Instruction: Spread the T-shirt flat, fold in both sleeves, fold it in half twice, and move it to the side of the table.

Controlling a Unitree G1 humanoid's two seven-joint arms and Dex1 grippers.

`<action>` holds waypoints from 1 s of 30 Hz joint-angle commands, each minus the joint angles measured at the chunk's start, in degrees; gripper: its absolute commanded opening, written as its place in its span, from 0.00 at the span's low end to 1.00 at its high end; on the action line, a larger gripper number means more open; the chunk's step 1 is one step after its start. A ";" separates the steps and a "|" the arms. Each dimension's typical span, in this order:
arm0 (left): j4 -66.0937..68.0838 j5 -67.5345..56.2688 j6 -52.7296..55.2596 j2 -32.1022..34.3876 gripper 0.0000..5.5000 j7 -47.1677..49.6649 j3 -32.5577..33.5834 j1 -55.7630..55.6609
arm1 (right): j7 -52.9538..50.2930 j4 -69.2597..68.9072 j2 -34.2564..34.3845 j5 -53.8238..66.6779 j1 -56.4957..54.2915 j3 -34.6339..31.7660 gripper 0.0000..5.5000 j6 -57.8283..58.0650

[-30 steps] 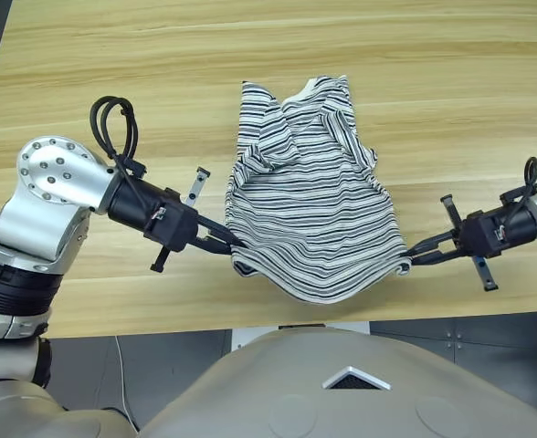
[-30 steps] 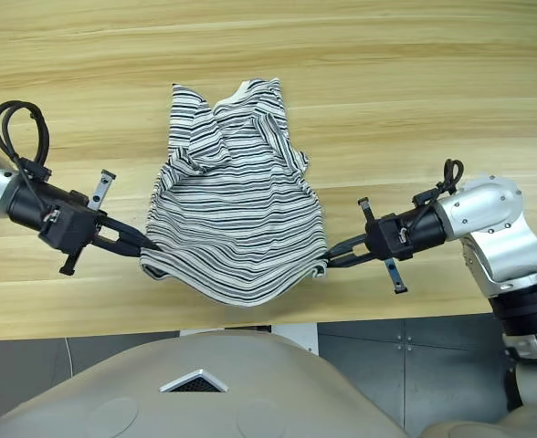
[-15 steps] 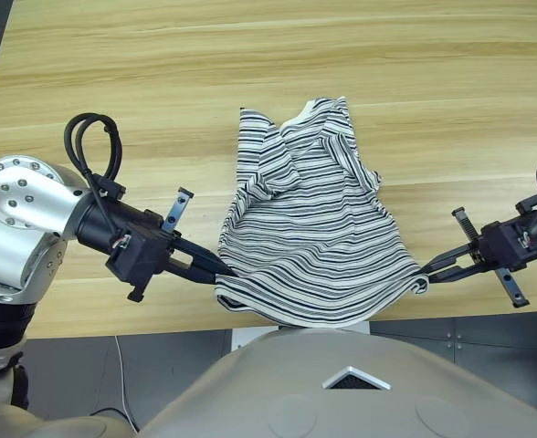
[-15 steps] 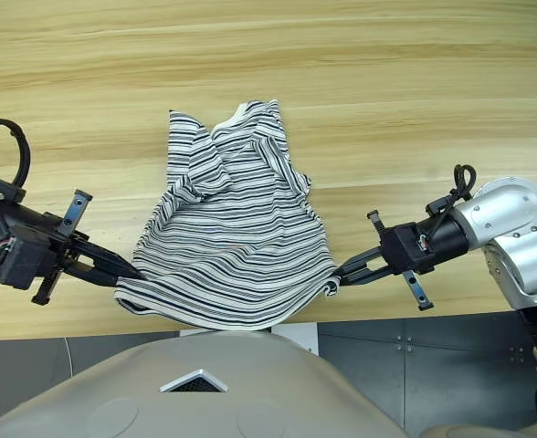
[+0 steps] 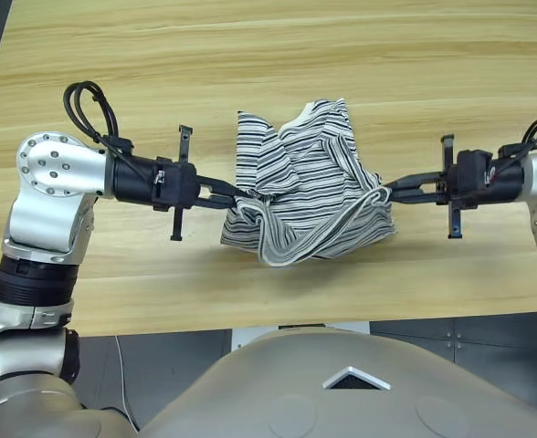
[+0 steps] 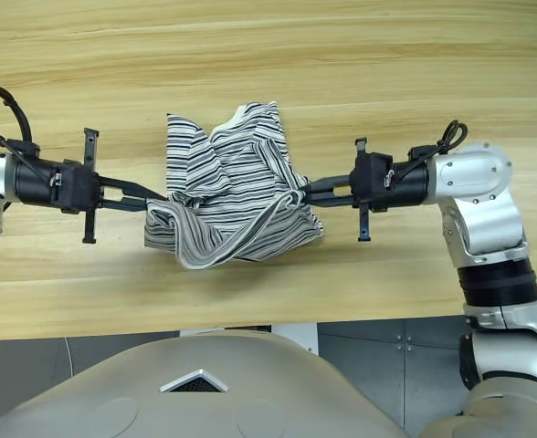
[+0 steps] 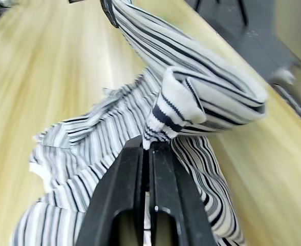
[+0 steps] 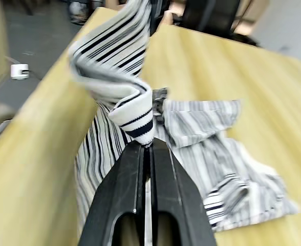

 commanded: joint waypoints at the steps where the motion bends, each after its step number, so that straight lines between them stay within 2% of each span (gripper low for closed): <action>1: 3.74 0.72 2.03 -1.04 0.02 1.94 1.58 -3.58 | -2.92 6.18 3.57 -3.50 -4.40 -1.77 0.02 -3.34; 7: 13.87 0.71 1.66 -2.94 0.02 1.27 3.70 -8.54 | -8.22 20.84 8.54 -11.40 -12.34 -1.95 0.02 -11.27; 16: 25.42 3.60 0.22 -7.56 0.02 2.16 2.54 -15.49 | -14.53 37.67 13.04 -18.82 -20.36 -1.82 0.02 -19.68; 30: 58.26 13.58 -11.41 -12.97 0.02 5.41 2.81 -27.73 | -28.07 59.56 18.98 -29.61 -31.30 -0.44 0.02 -27.19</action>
